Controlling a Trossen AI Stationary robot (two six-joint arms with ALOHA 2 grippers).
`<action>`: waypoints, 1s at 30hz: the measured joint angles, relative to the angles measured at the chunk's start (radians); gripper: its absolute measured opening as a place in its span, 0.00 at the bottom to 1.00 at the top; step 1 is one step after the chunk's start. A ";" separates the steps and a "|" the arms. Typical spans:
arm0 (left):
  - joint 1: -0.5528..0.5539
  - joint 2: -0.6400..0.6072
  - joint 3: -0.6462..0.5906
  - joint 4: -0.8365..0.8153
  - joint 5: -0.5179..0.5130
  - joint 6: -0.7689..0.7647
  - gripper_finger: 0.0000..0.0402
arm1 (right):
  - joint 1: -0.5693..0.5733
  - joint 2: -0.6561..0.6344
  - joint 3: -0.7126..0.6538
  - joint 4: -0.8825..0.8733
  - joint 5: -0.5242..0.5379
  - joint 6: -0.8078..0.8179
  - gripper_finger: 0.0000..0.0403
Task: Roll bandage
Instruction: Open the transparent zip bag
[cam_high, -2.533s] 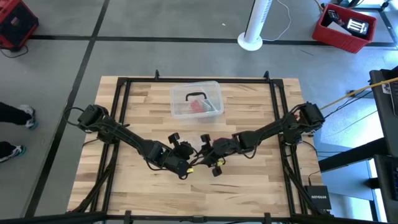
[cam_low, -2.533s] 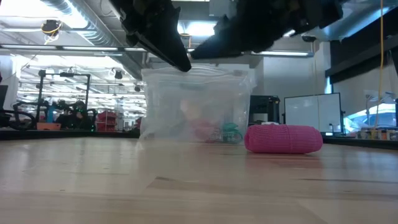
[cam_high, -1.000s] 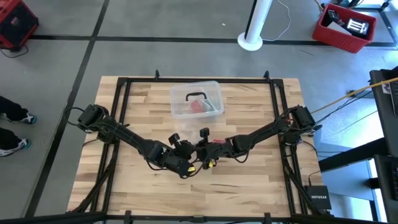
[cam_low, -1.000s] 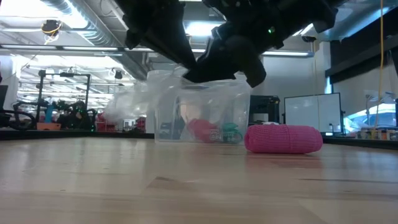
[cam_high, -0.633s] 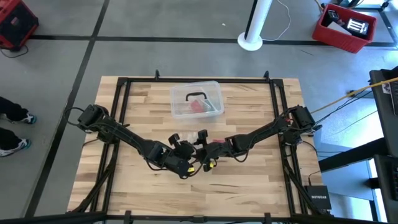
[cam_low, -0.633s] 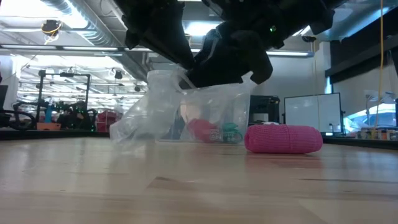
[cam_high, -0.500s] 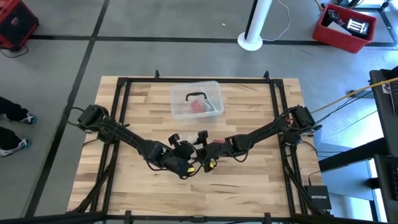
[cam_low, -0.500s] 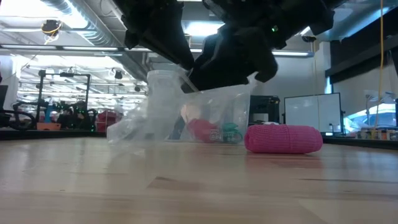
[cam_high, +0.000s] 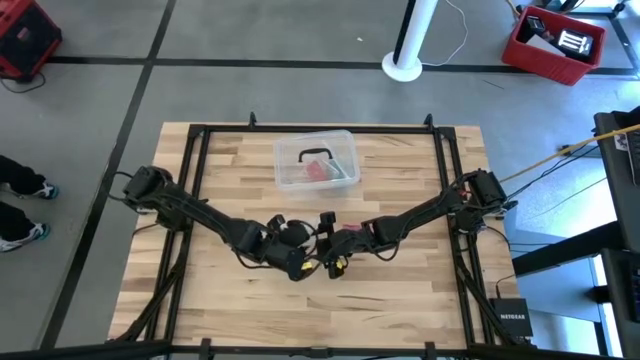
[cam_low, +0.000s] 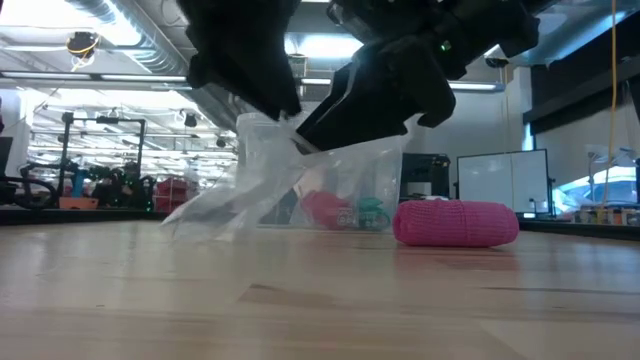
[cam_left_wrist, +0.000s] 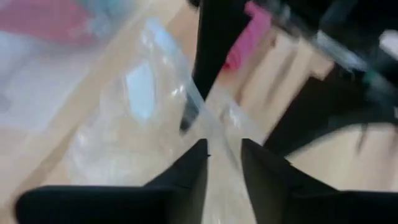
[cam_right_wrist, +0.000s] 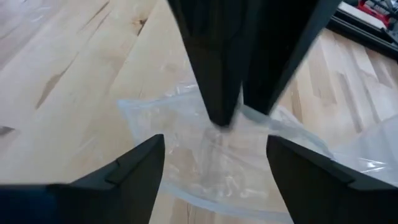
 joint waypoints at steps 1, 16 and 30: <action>0.007 -0.010 0.006 -0.024 0.032 -0.002 0.25 | 0.000 0.000 0.000 0.000 0.000 0.003 0.70; 0.046 0.023 0.015 0.042 0.057 -0.178 0.36 | 0.000 0.000 0.000 -0.002 0.001 0.025 0.70; 0.078 0.050 0.015 -0.026 0.061 -0.258 0.36 | -0.001 0.002 -0.001 -0.013 0.004 0.050 0.70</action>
